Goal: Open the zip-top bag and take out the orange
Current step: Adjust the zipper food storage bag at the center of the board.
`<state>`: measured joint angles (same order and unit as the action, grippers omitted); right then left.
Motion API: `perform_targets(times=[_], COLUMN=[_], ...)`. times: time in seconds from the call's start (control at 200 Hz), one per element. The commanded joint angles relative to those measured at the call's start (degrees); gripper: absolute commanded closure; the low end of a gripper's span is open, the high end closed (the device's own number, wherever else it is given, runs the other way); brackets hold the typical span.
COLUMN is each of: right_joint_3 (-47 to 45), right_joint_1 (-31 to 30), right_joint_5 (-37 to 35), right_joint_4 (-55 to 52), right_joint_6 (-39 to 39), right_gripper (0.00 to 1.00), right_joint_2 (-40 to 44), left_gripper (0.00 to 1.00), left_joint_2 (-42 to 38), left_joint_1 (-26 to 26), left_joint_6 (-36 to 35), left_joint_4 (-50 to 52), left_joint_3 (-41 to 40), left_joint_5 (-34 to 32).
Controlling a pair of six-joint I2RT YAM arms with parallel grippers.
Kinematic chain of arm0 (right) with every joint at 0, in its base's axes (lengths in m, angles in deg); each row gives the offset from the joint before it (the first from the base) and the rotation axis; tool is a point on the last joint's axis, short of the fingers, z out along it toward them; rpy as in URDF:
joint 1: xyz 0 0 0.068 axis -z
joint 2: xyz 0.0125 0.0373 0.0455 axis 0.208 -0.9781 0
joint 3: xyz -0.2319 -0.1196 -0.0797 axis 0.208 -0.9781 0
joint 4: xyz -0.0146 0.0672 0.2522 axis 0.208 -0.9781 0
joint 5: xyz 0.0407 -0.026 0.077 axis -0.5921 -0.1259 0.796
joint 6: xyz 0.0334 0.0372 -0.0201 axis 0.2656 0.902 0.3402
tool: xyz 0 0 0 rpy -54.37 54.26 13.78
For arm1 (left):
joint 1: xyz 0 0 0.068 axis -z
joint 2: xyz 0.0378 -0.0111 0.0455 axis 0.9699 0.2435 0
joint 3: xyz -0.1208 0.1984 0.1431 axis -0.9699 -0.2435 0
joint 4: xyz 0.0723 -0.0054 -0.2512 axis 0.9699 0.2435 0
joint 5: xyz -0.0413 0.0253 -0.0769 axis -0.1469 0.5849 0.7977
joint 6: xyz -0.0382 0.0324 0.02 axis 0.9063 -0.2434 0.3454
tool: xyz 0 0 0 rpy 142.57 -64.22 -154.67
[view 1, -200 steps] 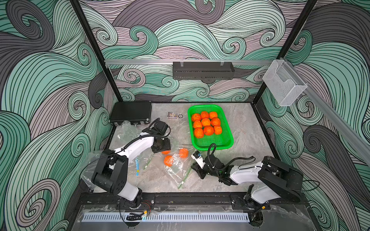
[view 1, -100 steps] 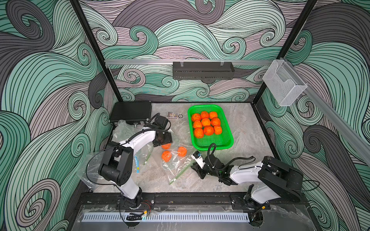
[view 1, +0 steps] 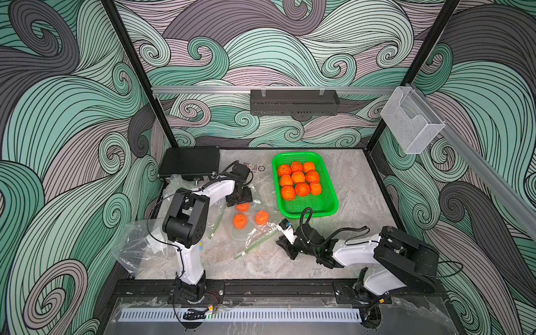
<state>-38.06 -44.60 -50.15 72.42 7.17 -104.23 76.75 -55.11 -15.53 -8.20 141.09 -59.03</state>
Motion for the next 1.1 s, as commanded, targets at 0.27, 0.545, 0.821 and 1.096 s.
perform_targets(times=[0.27,0.545,0.821,1.096], right_joint_3=[1.03,-0.29,-1.59,-0.23], right_joint_1=[0.26,0.26,0.26,0.24], right_joint_5=[1.02,2.76,5.82,7.0], right_joint_4=[0.03,1.8,-1.51,-4.47], right_joint_6=[-0.27,-0.4,-0.92,-1.54], right_gripper=[0.75,0.75,0.74,0.88], right_joint_2=[-0.62,2.44,14.24,14.91], left_gripper=[0.8,1.0,1.0,1.0], left_joint_2=[4.4,-1.04,-5.27,-8.94], left_joint_1=[-0.53,-0.58,-0.24,-0.02], left_joint_6=[0.19,-0.03,1.83,4.2], left_joint_4=[1.27,5.37,6.47,6.13], left_joint_3=[2.61,-0.61,-10.53,-16.55], left_joint_5=[0.25,1.87,7.4,10.12])
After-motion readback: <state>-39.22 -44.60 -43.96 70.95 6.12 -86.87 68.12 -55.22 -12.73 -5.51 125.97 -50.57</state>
